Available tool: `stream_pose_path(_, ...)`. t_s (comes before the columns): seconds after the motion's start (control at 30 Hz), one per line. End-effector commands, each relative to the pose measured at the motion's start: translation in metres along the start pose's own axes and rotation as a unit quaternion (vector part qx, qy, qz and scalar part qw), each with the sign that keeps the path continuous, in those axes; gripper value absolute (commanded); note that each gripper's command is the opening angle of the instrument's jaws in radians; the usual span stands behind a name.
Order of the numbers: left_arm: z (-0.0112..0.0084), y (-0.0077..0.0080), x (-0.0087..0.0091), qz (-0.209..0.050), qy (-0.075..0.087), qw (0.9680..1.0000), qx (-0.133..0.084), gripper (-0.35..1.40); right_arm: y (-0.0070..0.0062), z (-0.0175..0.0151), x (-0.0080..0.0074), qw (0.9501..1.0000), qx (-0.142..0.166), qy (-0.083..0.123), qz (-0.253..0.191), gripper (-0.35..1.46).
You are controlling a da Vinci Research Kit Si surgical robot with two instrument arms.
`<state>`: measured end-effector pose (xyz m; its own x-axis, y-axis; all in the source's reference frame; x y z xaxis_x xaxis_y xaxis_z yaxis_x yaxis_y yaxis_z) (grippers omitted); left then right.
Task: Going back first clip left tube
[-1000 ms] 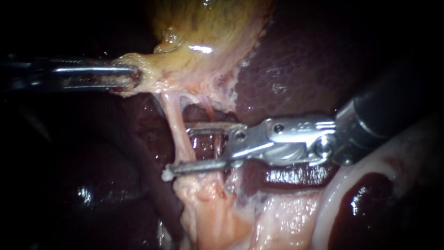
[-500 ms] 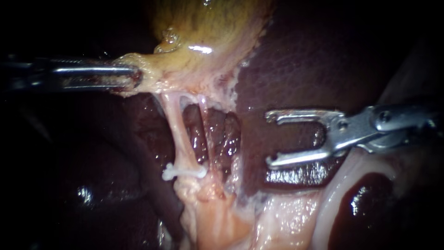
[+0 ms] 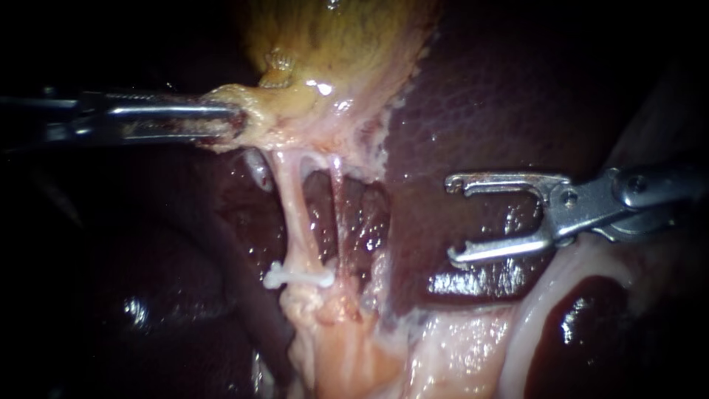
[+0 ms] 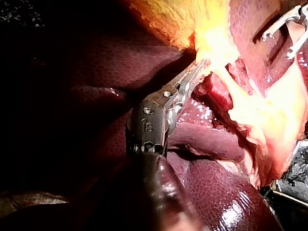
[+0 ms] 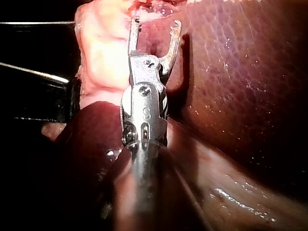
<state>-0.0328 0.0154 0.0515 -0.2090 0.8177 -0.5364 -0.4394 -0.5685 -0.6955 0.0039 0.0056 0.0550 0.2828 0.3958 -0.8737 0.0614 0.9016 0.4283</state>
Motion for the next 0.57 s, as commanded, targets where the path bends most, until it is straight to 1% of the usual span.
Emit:
stream_pose_path(0.03, 0.0005, 0.0, -0.0002, 0.001, 0.001, 1.0, -0.002, -0.35, 0.0, 0.0, 0.0, 1.0, 0.0, 0.0, 0.0, 0.5)
stream_pose_path(0.13, 0.002, -0.0001, -0.0007, 0.003, -0.002, 1.0, -0.003, -0.35, 0.0, 0.0, 0.0, 1.0, 0.0, 0.0, 0.0, 0.5)
stream_pose_path(0.23, 0.0027, 0.0001, -0.0008, 0.003, -0.004, 1.0, -0.006, -0.35, 0.0, 0.0, 0.0, 1.0, 0.0, 0.0, 0.0, 0.5)
stream_pose_path(0.47, 0.0026, 0.0001, -0.0008, 0.003, -0.005, 1.0, -0.007, -0.35, -0.0001, 0.0, 0.0001, 1.0, 0.0, 0.0, 0.0, 0.5)
stream_pose_path(0.53, 0.0025, 0.0001, -0.0008, 0.003, -0.005, 1.0, -0.008, -0.35, -0.0005, 0.0002, 0.0003, 1.0, 0.009, 0.001, 0.0, 0.5)
stream_pose_path(0.57, 0.0023, 0.0001, -0.0007, 0.003, -0.005, 0.9999, -0.008, -0.35, -0.0008, 0.0004, 0.0006, 0.9998, 0.016, 0.003, 0.006, 0.5)
